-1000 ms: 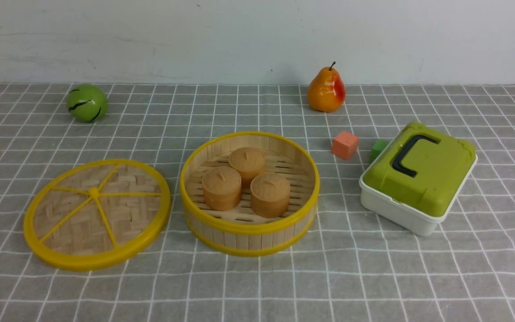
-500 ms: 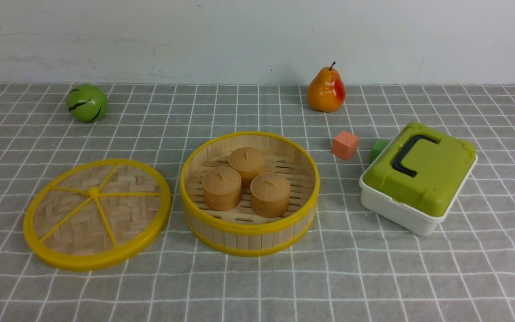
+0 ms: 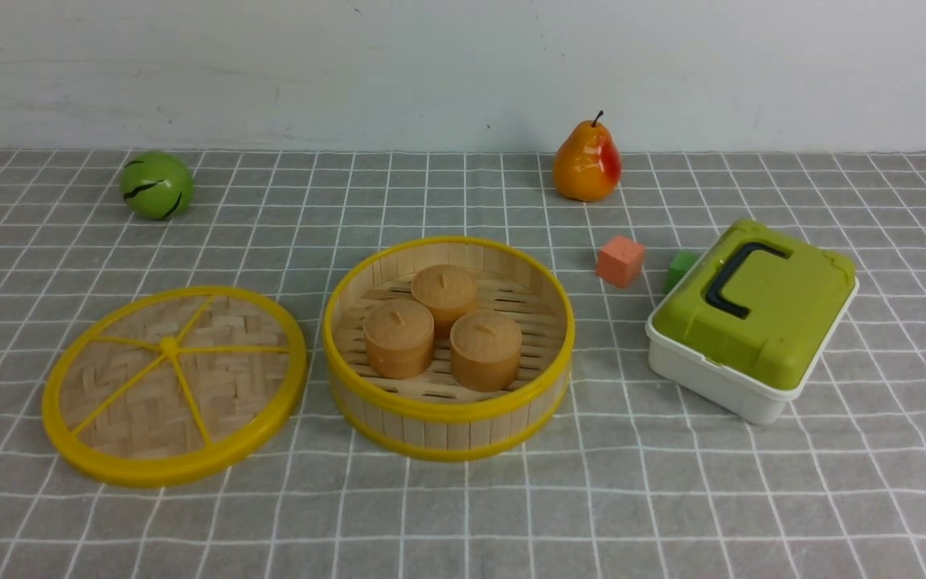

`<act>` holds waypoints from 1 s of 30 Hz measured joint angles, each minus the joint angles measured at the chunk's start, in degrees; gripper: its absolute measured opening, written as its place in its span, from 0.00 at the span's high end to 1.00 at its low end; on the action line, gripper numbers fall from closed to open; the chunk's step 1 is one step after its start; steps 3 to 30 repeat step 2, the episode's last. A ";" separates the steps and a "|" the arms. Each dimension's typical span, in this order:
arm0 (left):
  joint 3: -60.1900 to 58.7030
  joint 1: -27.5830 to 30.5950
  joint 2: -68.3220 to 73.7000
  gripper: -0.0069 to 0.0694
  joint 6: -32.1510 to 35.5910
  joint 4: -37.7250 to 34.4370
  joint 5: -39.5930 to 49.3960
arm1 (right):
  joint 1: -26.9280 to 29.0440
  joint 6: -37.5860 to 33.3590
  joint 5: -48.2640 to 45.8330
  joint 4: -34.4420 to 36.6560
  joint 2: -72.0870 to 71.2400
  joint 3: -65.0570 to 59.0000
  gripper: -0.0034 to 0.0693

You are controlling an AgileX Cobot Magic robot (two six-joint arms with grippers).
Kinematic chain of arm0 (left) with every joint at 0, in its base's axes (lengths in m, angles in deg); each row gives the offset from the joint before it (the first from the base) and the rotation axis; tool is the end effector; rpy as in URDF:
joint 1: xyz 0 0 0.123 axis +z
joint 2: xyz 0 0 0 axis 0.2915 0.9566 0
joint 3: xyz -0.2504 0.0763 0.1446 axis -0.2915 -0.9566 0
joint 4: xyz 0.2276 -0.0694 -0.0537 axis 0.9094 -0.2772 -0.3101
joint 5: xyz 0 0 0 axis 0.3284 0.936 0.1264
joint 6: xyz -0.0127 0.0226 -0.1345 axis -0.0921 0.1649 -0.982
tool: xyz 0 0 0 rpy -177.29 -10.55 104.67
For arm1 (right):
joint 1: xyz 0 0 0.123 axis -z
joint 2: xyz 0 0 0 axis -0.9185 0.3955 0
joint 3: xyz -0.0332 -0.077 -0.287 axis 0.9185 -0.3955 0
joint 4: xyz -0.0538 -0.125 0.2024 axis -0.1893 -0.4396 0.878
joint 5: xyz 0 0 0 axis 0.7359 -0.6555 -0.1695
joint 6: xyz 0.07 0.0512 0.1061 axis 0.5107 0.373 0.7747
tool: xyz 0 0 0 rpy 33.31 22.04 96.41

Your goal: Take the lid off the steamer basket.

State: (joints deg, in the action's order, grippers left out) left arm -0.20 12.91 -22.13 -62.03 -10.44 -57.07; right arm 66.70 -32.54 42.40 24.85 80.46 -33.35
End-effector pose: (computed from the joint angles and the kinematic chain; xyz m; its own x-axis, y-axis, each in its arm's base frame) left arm 0.0730 -0.0078 0.1528 -0.3335 -0.1219 -0.9348 0.0403 0.9888 -0.1434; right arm 0.0735 0.0039 0.1586 -0.3085 0.1614 -0.9374 0.0237 0.9865 0.1621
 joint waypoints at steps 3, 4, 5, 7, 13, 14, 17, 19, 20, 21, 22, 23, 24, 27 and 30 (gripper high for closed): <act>0.00 0.00 0.00 0.86 0.00 0.00 0.00 | 0.00 0.00 0.00 0.00 0.00 0.00 0.62; 0.00 0.00 0.00 0.86 0.00 0.00 0.00 | 0.00 0.00 0.00 0.00 0.00 0.00 0.62; 0.00 0.00 0.00 0.86 0.00 0.00 0.00 | 0.00 0.00 0.00 0.00 0.00 0.00 0.62; 0.00 0.00 0.00 0.86 0.00 0.00 0.00 | 0.00 0.00 0.00 0.00 0.00 0.00 0.62; 0.00 0.00 0.00 0.86 0.00 0.00 0.00 | 0.00 0.00 0.00 0.00 0.00 0.00 0.62; 0.00 0.00 0.00 0.86 0.00 0.00 0.00 | 0.00 0.00 0.00 0.00 0.00 0.00 0.62; 0.00 0.00 0.00 0.86 0.00 0.00 0.00 | 0.00 0.00 0.00 0.00 0.00 0.00 0.62; 0.00 0.00 0.00 0.86 0.00 0.00 0.00 | 0.00 0.00 0.00 0.00 0.00 0.00 0.62; 0.00 0.00 0.00 0.86 0.00 0.00 0.00 | 0.00 0.00 0.00 0.00 0.00 0.00 0.62; 0.00 0.00 0.00 0.86 0.00 0.00 0.00 | 0.00 0.00 0.00 0.00 0.00 0.00 0.62; 0.00 0.00 0.00 0.86 0.00 0.00 0.00 | 0.00 0.00 0.00 0.00 0.00 0.00 0.62; 0.00 0.00 0.00 0.86 0.00 0.00 0.00 | 0.00 0.00 0.00 0.00 0.00 0.00 0.62; 0.00 0.00 0.00 0.86 0.00 0.00 0.00 | 0.00 0.00 0.00 0.00 0.00 0.00 0.62; 0.00 0.00 0.00 0.86 0.00 0.00 0.00 | 0.00 0.00 0.00 0.00 0.00 0.00 0.62; 0.00 0.00 0.00 0.86 0.00 0.00 0.00 | 0.00 0.00 0.00 0.00 0.00 0.00 0.62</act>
